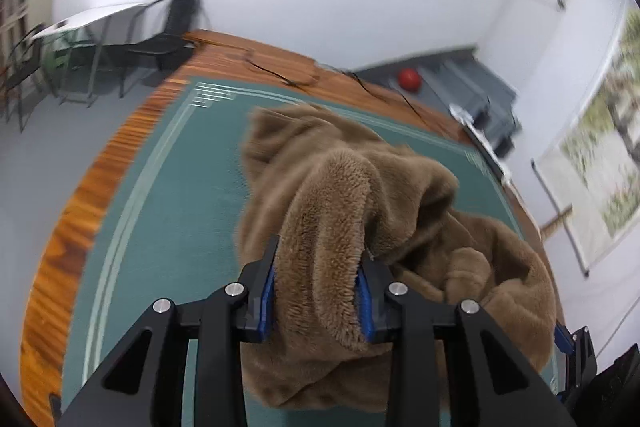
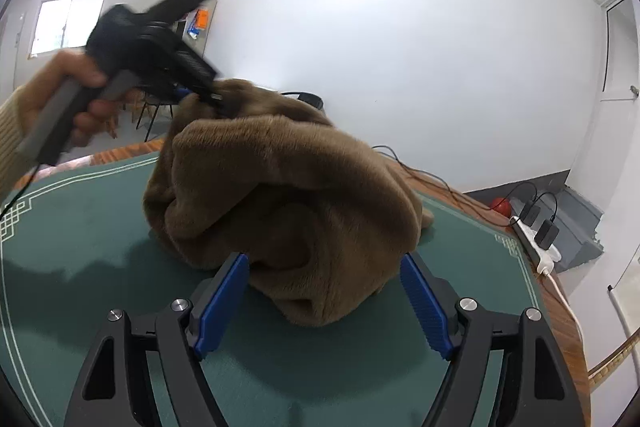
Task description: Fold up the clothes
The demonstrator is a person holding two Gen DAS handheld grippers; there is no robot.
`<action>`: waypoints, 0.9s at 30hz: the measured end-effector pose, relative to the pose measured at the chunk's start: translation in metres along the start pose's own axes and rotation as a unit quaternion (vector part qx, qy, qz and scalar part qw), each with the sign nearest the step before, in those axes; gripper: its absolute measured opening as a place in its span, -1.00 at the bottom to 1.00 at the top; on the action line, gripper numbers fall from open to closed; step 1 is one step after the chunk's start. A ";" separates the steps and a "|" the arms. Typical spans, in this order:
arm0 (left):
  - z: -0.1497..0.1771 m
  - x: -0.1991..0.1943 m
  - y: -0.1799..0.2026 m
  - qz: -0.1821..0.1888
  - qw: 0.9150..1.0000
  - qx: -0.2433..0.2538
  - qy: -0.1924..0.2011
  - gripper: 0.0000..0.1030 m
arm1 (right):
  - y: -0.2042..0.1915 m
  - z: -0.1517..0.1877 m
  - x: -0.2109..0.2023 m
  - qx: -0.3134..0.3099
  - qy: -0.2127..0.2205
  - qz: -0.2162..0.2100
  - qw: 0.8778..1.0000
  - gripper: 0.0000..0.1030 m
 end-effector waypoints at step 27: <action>0.027 0.013 -0.093 -0.048 0.997 -0.056 -0.030 0.58 | -0.067 -0.010 0.075 -0.167 -0.160 -0.277 0.933 0.59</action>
Point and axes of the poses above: each gripper's, at about its wrist camera, not at the fingertips, and x roughly the way its jaws point, y to its right, z to its underside, the point moved 1 cm from there along x, roughly the way its jaws point, and after that the axes turned 2 degrees about x, right-handed, at the moved point
